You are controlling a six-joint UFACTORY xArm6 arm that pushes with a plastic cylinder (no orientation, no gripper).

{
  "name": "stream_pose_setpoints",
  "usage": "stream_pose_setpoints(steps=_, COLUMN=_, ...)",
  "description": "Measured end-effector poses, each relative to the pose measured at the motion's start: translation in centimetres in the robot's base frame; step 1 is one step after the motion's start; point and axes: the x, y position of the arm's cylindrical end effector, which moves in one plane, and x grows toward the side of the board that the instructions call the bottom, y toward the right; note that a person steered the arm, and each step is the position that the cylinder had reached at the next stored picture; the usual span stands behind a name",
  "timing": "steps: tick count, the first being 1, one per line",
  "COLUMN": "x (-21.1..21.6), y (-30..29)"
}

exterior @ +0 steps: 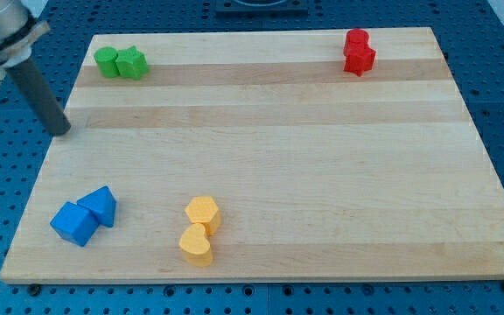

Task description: Separate the green blocks from each other

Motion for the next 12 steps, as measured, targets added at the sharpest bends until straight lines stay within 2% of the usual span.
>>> stream_pose_setpoints(steps=2, x=-6.5, y=-0.3)
stream_pose_setpoints(steps=3, x=-10.4, y=1.9)
stream_pose_setpoints(steps=5, x=-14.5, y=-0.2)
stream_pose_setpoints(steps=6, x=-14.0, y=5.8)
stream_pose_setpoints(steps=7, x=-10.2, y=14.0)
stream_pose_setpoints(steps=8, x=-6.8, y=19.0)
stream_pose_setpoints(steps=9, x=-5.3, y=19.8)
stream_pose_setpoints(steps=10, x=-6.6, y=23.7)
stream_pose_setpoints(steps=11, x=-5.9, y=31.8)
stream_pose_setpoints(steps=12, x=-5.1, y=35.5)
